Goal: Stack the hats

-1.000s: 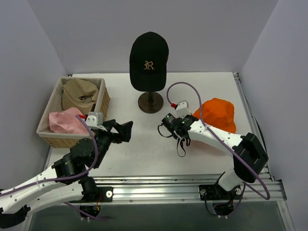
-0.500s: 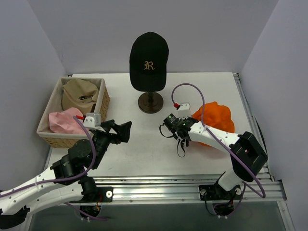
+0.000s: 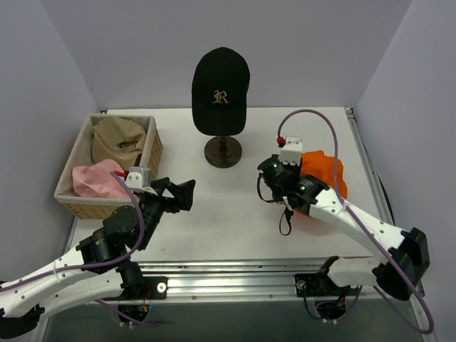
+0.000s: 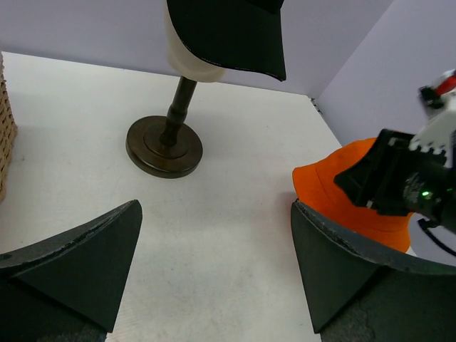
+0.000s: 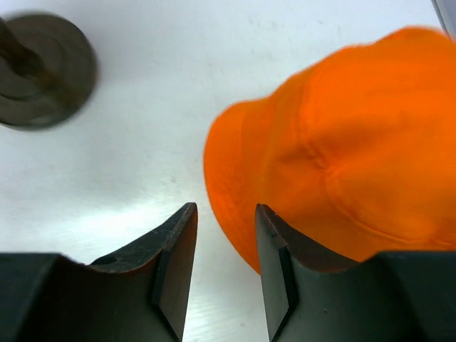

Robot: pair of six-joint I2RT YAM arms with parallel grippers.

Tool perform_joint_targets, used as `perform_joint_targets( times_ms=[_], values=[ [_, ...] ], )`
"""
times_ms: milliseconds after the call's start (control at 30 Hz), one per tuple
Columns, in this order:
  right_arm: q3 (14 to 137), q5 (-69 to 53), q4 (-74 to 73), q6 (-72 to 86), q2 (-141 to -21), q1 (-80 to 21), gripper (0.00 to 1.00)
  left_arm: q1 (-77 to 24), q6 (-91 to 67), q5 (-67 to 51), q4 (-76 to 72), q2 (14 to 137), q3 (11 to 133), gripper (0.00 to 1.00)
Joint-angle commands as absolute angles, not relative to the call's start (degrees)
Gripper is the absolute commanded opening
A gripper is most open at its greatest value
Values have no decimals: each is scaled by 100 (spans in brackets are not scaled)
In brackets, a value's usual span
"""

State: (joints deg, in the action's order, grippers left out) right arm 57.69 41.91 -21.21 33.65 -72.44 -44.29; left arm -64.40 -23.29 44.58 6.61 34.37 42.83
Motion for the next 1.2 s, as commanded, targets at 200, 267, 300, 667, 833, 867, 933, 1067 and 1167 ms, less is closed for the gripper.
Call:
perform_joint_targets(
  times_ms=[200,267,300,667,833,867,933,1067,1167],
  values=[
    [5880,4446,-2592,4146,-5619,-4070,32,-6460,-2250,4553,431,3384,4280,94],
    [5714,4587,-2715,4358,-5345,-3964,32,-6451,-2250,4535,404,3384,4272,94],
    [5652,4657,-2768,4481,-5100,-3920,32,-6460,-2241,4535,404,3392,4280,94],
    [5177,5159,-3296,5782,-4869,-3788,33,-6460,-2259,4605,413,3436,4298,94],
    [5001,5361,-3366,5968,-4878,-3727,33,-6460,-2382,4746,614,3770,4622,94],
    [5001,5483,-3418,5994,-4878,-3718,33,-6460,-2399,4755,659,3840,4684,94],
    [4966,5572,-3550,6108,-4869,-3639,33,-6451,-2443,4746,712,4042,4842,94],
    [4817,5608,-3446,6100,-4720,-3419,33,-6451,-2522,4693,642,4341,4965,94],
    [4720,5432,-3270,5994,-4693,-3270,33,-6442,-2584,4763,764,4709,5237,94]
  ],
)
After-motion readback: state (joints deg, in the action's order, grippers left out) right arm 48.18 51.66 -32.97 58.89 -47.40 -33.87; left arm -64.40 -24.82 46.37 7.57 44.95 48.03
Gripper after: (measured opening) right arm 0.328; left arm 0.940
